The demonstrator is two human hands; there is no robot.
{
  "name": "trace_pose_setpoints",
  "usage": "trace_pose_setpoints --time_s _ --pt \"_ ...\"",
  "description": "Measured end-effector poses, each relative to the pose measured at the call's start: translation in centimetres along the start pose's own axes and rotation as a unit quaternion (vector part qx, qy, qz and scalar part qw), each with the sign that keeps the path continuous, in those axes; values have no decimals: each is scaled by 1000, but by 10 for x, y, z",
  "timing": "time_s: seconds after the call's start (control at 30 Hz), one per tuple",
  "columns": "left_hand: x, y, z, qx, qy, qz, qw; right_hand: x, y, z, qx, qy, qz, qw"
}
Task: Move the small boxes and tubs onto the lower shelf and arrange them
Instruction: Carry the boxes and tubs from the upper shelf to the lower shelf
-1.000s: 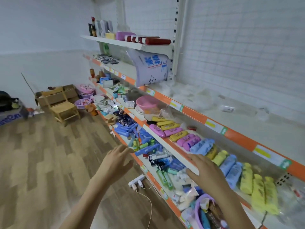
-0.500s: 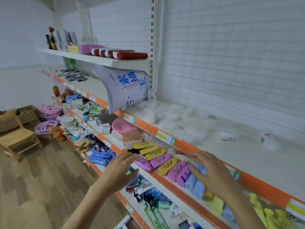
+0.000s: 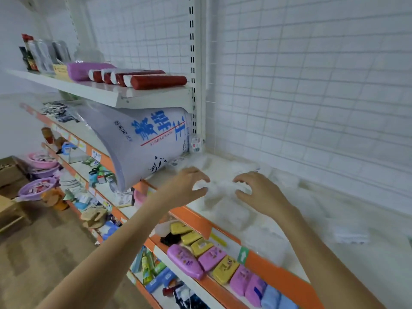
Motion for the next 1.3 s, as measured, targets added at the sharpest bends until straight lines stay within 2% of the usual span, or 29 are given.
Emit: trace_pose_setpoints --time_s 0.13,0.2,0.4,0.63,0.77,0.93,1.07,1.2,1.3 --pt "59 39 16 103 -58 184 976 48 31 -15 -39 47 82 995" --pt "78 50 24 125 -62 224 965 62 41 -22 -44 77 114 989" --pt "115 53 50 153 -6 252 955 79 58 -39 -52 151 151 976" --pt "137 51 61 158 77 228 958 85 56 -46 27 184 43 982" --pt "137 39 63 92 123 210 966 70 46 -51 123 213 -3 969" --pt "148 17 71 -99 174 168 965 54 45 -69 291 242 -41 925" --pt "152 29 76 -303 139 226 915 49 47 -74 388 242 -62 887" --pt "158 41 76 -312 119 239 912 46 46 -78 380 251 -64 888" --pt "159 51 71 -262 109 254 924 44 40 -84 332 258 -79 904"
Point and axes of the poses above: each hand's wrist, its own x-axis towards the middle knuckle, its own y-axis out of the palm, z = x × y, the point moved 9 cm from there along x, towards the middle knuckle, and after that the axes turned 15 degrees about z, right-handed, at the moved point
